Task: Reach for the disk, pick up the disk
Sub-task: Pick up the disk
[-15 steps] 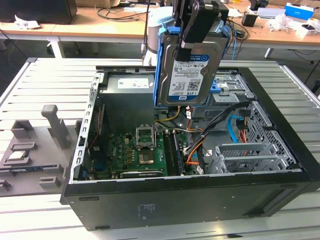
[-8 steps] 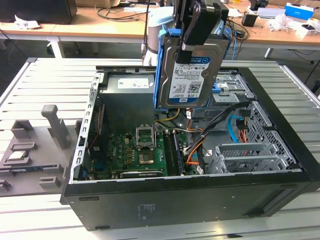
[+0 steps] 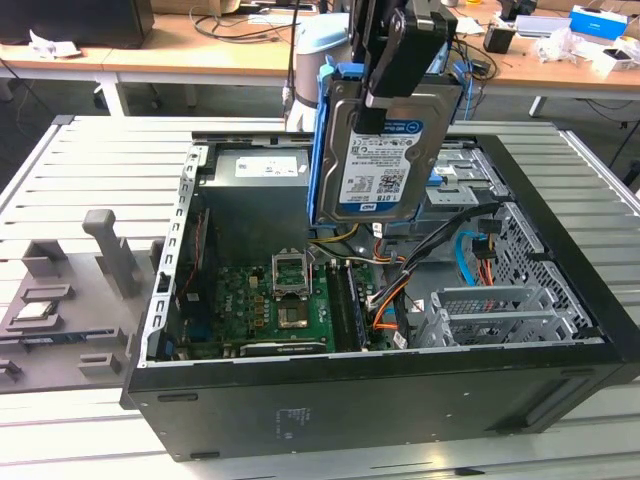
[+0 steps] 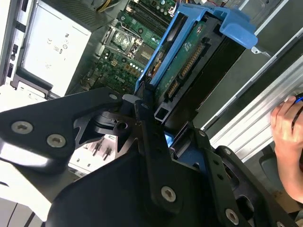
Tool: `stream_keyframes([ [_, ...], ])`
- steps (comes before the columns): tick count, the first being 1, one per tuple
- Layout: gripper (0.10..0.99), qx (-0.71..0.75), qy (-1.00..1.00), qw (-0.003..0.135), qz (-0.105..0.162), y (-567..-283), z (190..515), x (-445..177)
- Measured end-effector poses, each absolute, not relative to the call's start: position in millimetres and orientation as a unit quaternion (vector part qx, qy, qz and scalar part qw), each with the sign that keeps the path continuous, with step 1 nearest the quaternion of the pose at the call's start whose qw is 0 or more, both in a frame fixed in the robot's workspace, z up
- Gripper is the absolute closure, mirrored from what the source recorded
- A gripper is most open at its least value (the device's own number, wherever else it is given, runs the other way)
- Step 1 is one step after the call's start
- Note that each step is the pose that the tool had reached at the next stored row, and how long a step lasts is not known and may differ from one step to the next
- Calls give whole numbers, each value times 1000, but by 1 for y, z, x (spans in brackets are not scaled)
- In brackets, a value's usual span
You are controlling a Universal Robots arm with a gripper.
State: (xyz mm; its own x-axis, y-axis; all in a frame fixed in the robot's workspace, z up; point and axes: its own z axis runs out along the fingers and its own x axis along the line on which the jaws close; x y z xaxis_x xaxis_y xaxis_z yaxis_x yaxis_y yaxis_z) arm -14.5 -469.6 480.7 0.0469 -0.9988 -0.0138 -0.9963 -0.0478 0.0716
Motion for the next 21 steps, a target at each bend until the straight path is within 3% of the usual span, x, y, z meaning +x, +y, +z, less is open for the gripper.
stream_keyframes([
  [12,722,723,-690,21,-30,-482,480,-15],
  [21,722,723,-690,21,-30,-507,480,-15],
])
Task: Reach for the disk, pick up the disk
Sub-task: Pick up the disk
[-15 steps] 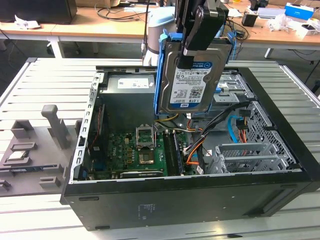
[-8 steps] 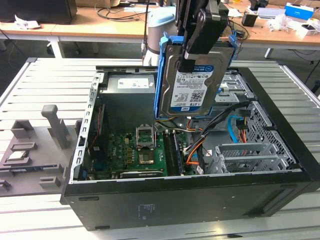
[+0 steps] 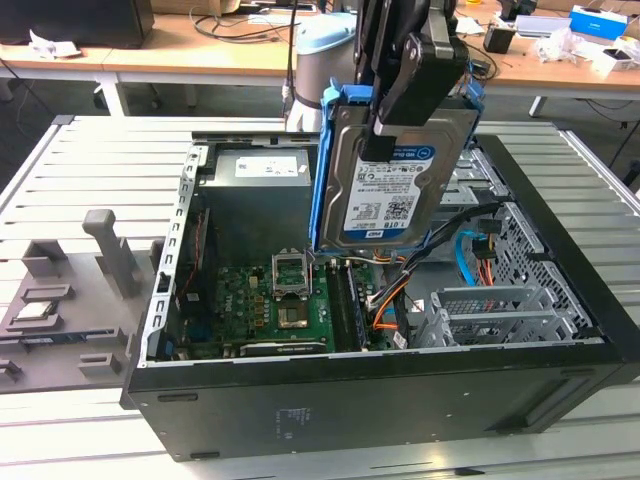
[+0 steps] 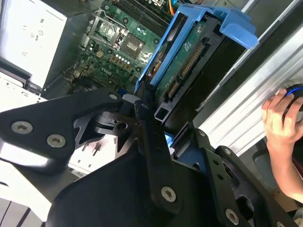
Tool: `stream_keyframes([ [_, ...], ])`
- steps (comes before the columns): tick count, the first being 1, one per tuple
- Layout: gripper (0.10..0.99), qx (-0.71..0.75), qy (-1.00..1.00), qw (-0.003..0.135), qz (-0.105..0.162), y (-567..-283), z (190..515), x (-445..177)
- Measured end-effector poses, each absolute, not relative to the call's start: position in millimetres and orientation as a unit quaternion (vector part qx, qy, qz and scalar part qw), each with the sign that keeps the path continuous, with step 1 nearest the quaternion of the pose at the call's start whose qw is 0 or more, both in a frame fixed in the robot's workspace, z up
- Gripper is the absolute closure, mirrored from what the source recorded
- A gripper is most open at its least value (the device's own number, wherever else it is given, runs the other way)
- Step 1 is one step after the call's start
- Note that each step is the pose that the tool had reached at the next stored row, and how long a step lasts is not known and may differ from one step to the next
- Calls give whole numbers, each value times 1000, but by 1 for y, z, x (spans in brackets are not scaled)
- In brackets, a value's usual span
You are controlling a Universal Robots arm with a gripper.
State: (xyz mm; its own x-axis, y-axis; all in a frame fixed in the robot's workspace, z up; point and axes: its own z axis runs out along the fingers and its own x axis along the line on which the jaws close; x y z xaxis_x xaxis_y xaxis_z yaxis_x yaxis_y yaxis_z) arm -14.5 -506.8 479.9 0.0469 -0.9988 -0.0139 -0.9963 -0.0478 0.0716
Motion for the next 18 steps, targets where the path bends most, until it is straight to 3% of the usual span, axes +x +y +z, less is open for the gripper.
stream_keyframes([
  [18,722,723,-690,21,-30,-538,479,-14],
])
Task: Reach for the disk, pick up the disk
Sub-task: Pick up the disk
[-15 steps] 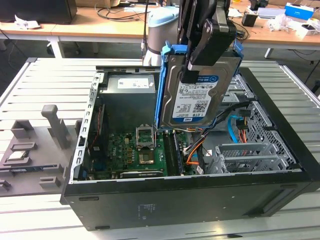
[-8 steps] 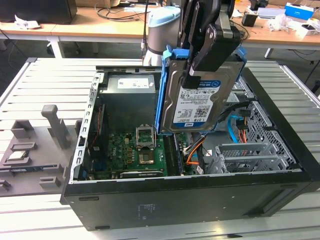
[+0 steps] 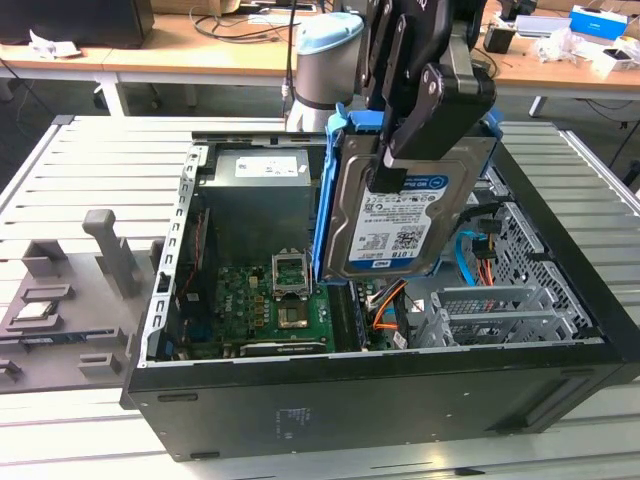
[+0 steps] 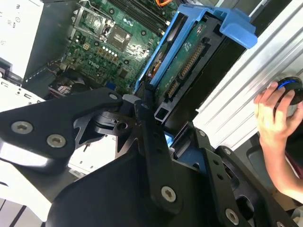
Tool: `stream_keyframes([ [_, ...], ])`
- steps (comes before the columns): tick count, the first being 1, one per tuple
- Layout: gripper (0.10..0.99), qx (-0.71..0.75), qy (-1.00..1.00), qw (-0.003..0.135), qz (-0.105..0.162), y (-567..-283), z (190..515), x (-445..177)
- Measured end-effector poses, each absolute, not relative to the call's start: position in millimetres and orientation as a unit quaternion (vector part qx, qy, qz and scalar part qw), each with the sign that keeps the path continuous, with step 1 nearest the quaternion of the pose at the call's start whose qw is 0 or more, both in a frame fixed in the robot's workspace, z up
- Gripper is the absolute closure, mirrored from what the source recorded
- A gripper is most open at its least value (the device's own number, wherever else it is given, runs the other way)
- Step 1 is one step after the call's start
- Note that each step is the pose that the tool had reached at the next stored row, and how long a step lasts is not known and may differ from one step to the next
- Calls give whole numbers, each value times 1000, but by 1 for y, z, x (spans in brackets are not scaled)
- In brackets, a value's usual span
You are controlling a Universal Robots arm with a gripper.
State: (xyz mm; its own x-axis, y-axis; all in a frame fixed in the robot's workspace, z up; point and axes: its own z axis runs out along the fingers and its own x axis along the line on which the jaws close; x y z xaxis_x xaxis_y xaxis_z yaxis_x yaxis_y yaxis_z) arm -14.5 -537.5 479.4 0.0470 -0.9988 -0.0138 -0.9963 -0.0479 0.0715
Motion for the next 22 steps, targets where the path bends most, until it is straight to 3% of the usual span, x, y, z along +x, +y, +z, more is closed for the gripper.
stream_keyframes([
  [17,722,723,-690,21,-30,-577,479,-15],
  [22,722,723,-690,21,-30,-578,479,-15],
])
